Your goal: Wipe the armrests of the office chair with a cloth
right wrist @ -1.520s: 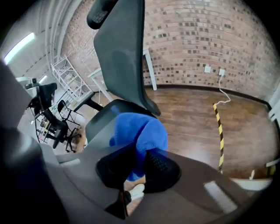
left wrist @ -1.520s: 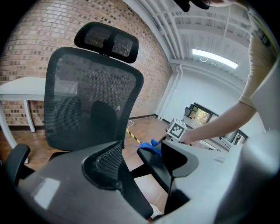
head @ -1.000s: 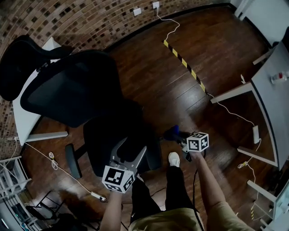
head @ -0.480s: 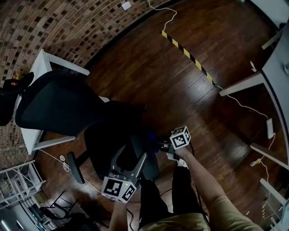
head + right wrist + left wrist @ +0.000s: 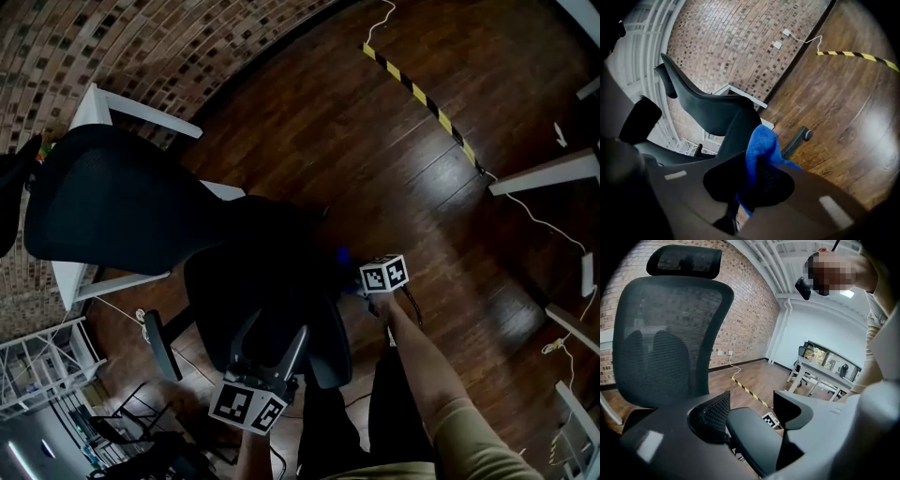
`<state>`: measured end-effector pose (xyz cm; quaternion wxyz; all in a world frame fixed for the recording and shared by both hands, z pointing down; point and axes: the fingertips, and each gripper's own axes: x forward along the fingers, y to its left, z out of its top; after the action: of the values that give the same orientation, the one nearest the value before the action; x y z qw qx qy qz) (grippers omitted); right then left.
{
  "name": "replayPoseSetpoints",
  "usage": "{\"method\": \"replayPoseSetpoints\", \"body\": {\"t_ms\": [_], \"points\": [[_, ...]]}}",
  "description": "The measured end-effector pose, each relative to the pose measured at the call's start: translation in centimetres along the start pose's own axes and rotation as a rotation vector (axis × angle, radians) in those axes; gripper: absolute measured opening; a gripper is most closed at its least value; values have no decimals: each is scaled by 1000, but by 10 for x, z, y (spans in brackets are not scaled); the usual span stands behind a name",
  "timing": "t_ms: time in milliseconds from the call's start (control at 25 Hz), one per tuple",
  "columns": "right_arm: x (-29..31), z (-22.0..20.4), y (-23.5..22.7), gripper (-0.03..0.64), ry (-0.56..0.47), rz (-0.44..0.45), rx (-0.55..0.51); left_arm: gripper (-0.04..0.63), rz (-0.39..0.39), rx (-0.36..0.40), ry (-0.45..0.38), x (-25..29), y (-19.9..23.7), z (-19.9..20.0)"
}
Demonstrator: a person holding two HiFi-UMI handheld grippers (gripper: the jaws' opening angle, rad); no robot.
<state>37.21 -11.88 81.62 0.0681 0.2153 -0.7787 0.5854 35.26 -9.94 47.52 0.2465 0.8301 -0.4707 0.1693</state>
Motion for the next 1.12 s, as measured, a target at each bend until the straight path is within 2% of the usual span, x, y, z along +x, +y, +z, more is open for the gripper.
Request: {"method": "replayPoseSetpoints", "body": {"t_ms": [80, 160, 240, 360, 440, 560, 680, 840, 920, 1120], "points": [[6, -1, -11, 25, -20, -6, 35, 282, 2, 1, 10, 1, 5, -5], [6, 6, -7, 25, -40, 30, 50, 282, 4, 7, 12, 2, 10, -5], [-11, 13, 14, 26, -89, 128, 61, 282, 3, 8, 11, 3, 11, -4], [-72, 5, 72, 27, -187, 355, 41, 282, -18, 5, 13, 1, 4, -1], [-101, -15, 112, 28, -158, 462, -32, 282, -31, 13, 11, 1, 2, 5], [-115, -44, 155, 26, -37, 560, -149, 282, -32, 15, 6, 3, 1, 10], [-113, -48, 182, 27, -26, 632, -177, 282, -28, 8, 5, 3, 0, 12], [-105, -42, 195, 28, -32, 654, -207, 282, -24, 13, 22, 0, 0, 10], [-102, -42, 188, 29, -39, 637, -200, 282, -25, 15, 26, -1, 2, 9], [-69, -52, 127, 29, -15, 386, -184, 282, -8, 3, 30, -5, 9, 3]]}}
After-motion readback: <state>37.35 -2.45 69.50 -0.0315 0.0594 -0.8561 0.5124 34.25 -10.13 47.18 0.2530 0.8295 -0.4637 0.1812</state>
